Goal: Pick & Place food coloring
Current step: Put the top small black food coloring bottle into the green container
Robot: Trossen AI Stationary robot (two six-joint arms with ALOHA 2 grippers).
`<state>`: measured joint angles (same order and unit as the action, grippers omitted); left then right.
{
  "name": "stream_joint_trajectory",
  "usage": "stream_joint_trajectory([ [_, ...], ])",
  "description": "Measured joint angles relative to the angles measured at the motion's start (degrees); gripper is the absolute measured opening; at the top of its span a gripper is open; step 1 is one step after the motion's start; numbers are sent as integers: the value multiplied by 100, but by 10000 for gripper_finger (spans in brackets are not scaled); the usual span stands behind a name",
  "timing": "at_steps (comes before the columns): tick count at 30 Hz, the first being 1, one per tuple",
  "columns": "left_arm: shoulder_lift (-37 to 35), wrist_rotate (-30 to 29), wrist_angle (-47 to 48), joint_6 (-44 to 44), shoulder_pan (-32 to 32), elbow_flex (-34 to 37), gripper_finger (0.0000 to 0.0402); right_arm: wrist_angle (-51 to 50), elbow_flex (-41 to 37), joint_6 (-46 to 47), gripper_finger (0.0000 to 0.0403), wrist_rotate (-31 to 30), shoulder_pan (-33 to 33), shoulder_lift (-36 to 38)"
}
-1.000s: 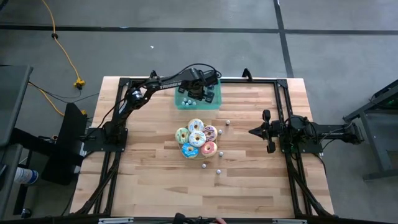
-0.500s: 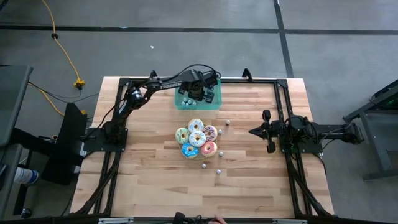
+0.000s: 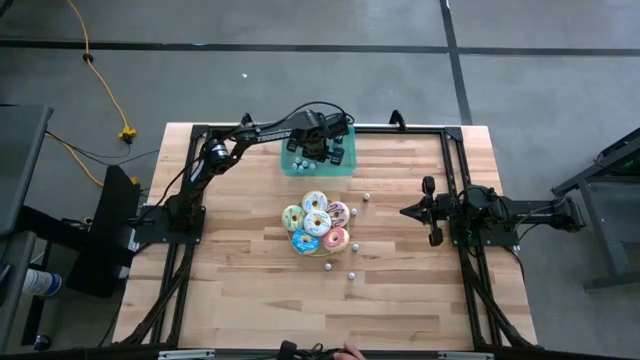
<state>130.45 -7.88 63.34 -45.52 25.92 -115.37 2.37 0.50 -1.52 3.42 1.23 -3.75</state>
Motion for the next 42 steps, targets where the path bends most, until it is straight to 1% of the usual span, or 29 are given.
stream_joint_trajectory([
  [4, 0, -15, -27, 4, 1, -1, 34, 0, -1, 0, 0, 0, 1, 0],
  [10, 0, 73, -25, 22, 34, -1, 65, 0, 1, 0, 0, 0, 1, 0],
  [13, 0, 74, -27, 22, 34, -1, 74, 1, -1, 0, 0, -2, 0, 0],
  [26, 0, 56, -25, 188, 34, -1, 78, 0, 0, 0, 0, -1, 2, 0],
  [31, -1, -4, -25, 453, 34, -3, 85, 1, -1, 0, 0, -1, 2, 0],
  [35, -28, 14, -63, 664, 34, -11, 117, 0, 0, 0, 0, 0, 0, 0],
  [42, -68, 314, -40, 1304, 23, -176, 205, 0, 1, 0, 0, 0, 0, 0],
])
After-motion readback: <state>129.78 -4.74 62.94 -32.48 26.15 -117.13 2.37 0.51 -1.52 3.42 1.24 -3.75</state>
